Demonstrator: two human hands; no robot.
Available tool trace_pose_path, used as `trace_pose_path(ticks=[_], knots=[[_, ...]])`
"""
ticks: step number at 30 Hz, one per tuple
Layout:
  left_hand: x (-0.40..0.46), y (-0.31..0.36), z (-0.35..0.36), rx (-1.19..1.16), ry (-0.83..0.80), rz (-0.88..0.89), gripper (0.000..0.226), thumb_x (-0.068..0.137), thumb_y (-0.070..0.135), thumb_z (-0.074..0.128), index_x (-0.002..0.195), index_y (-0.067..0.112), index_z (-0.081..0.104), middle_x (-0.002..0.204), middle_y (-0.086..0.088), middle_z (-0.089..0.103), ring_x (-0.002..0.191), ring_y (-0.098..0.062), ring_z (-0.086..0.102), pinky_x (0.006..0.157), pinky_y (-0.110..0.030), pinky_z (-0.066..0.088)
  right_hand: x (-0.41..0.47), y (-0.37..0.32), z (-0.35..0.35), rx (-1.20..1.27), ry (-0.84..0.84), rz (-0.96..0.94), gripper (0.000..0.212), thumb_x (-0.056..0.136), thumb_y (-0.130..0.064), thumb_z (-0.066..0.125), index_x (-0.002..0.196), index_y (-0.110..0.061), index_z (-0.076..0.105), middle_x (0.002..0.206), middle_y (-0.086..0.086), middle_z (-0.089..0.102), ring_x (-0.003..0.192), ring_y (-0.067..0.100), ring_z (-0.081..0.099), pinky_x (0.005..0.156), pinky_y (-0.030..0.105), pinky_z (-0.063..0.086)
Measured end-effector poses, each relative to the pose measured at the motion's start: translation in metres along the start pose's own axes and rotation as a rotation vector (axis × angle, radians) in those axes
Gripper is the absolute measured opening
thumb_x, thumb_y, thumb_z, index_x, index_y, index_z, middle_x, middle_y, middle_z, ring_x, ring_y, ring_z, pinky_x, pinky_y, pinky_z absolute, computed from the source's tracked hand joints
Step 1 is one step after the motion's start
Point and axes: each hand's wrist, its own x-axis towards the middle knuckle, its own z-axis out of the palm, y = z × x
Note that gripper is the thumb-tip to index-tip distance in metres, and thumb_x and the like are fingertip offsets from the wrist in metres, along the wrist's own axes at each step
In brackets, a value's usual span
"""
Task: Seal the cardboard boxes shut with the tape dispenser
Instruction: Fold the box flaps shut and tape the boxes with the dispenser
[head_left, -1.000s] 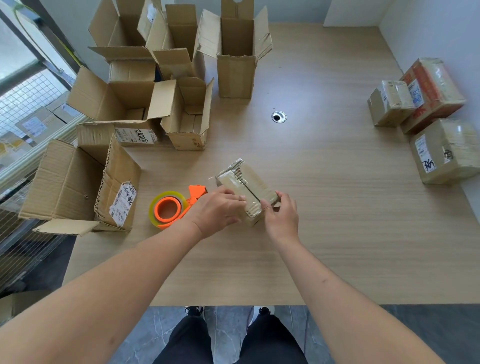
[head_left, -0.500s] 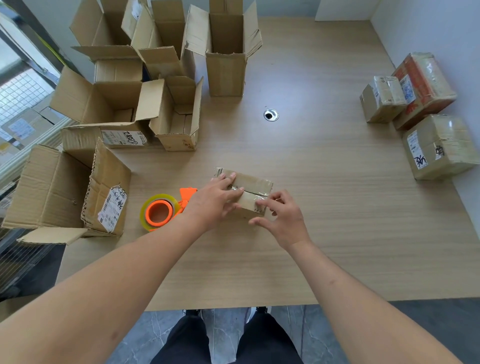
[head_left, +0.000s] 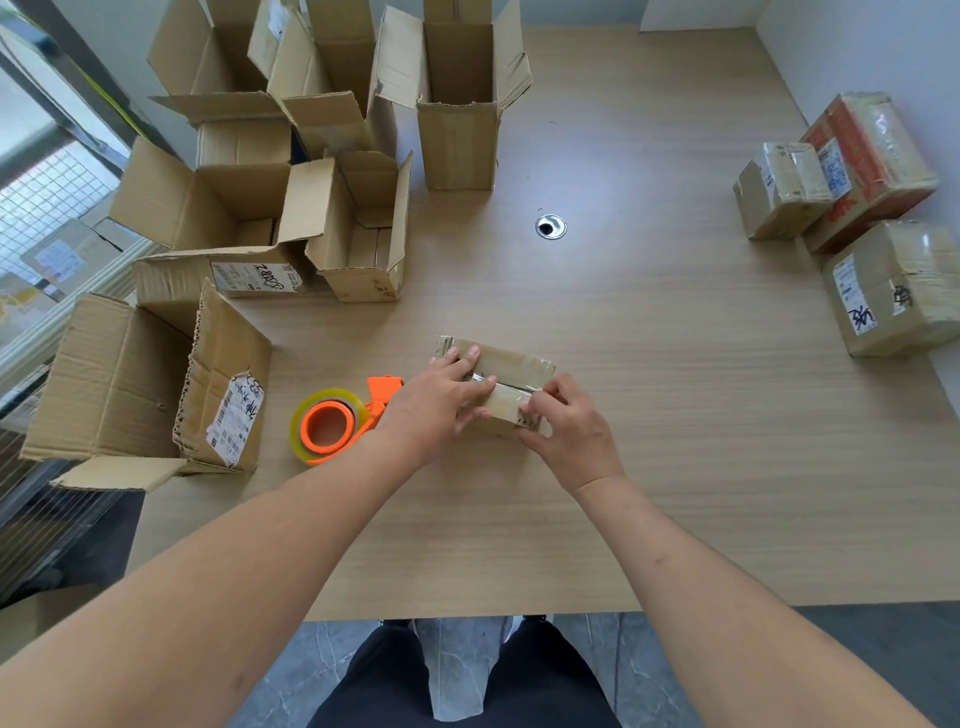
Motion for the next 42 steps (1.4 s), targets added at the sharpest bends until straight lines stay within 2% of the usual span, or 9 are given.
trace_pose_path(ticks=[5,10,12,20,28,33,36,39,42], knots=[[0.000,-0.002,0.004,0.006,0.006,-0.009,0.044,0.099,0.035,0.062,0.142,0.027,0.059,0.163,-0.007,0.032,0.151,-0.032,0.026,0.120,-0.049,0.030,-0.003,-0.011,0.007,-0.067,0.013,0.037,0.026,0.071,-0.017,0.085,0.083,-0.012,0.062,0.095,0.003,0.051,0.072,0.024,0.052,0.050,0.037,0.047],[0.000,0.000,0.006,0.035,0.006,-0.032,0.045,0.101,0.039,0.058,0.144,0.030,0.056,0.165,-0.002,0.029,0.153,-0.028,0.022,0.121,-0.045,0.030,0.002,-0.009,-0.002,-0.063,-0.081,0.062,0.036,0.065,-0.022,0.092,0.085,-0.015,0.063,0.096,-0.001,0.049,0.072,0.022,0.052,0.053,0.032,0.045],[-0.001,0.002,0.007,0.039,0.012,-0.040,0.045,0.101,0.040,0.057,0.145,0.030,0.055,0.165,-0.002,0.028,0.153,-0.028,0.022,0.120,-0.045,0.031,0.002,-0.010,-0.005,-0.076,-0.117,0.055,0.040,0.062,-0.013,0.092,0.089,-0.015,0.063,0.098,-0.002,0.047,0.072,0.022,0.051,0.055,0.030,0.043],[-0.004,0.006,0.014,0.084,0.041,-0.078,0.047,0.102,0.042,0.055,0.147,0.029,0.052,0.164,-0.006,0.031,0.151,-0.031,0.026,0.121,-0.042,0.028,0.005,-0.022,-0.001,-0.089,-0.082,0.167,0.027,0.069,-0.006,0.082,0.086,-0.015,0.062,0.097,-0.003,0.043,0.072,0.022,0.048,0.056,0.030,0.040],[-0.012,0.015,0.008,0.150,0.027,-0.068,0.056,0.099,0.048,0.057,0.151,0.035,0.044,0.166,-0.004,0.024,0.151,-0.028,0.026,0.119,-0.039,0.031,0.009,-0.019,-0.018,-0.159,-0.147,0.164,0.036,0.072,0.005,0.074,0.086,-0.024,0.058,0.097,-0.007,0.042,0.070,0.025,0.052,0.057,0.038,0.052],[-0.022,-0.012,-0.015,0.120,-0.009,0.092,0.056,0.093,0.037,0.064,0.147,0.032,0.051,0.161,0.001,0.037,0.149,-0.023,0.031,0.115,-0.041,0.035,0.021,-0.028,-0.025,-0.235,-0.135,0.242,0.023,0.081,0.005,0.056,0.091,-0.015,0.057,0.100,0.001,0.043,0.074,0.030,0.047,0.058,0.031,0.034],[-0.026,-0.029,-0.022,0.048,-0.033,0.111,0.060,0.090,0.034,0.069,0.147,0.029,0.052,0.162,0.003,0.034,0.152,-0.017,0.025,0.119,-0.040,0.033,0.018,-0.035,-0.020,-0.312,-0.131,0.243,0.024,0.080,0.004,0.064,0.094,-0.014,0.054,0.104,0.004,0.044,0.078,0.030,0.049,0.056,0.032,0.035],[-0.029,-0.032,-0.017,-0.014,-0.049,0.096,0.062,0.089,0.030,0.073,0.148,0.026,0.052,0.165,0.005,0.026,0.154,-0.012,0.018,0.121,-0.033,0.029,0.017,-0.038,-0.017,-0.312,-0.146,0.262,0.026,0.080,-0.013,0.077,0.094,-0.014,0.055,0.108,0.005,0.046,0.079,0.028,0.049,0.056,0.032,0.037],[-0.030,-0.028,-0.008,-0.041,0.015,0.078,0.059,0.088,0.024,0.076,0.144,0.022,0.057,0.164,0.002,0.030,0.153,-0.017,0.022,0.119,-0.034,0.030,0.021,-0.038,-0.018,-0.338,-0.140,0.280,0.028,0.081,-0.016,0.078,0.089,-0.016,0.052,0.105,0.002,0.043,0.077,0.027,0.047,0.055,0.032,0.038]])
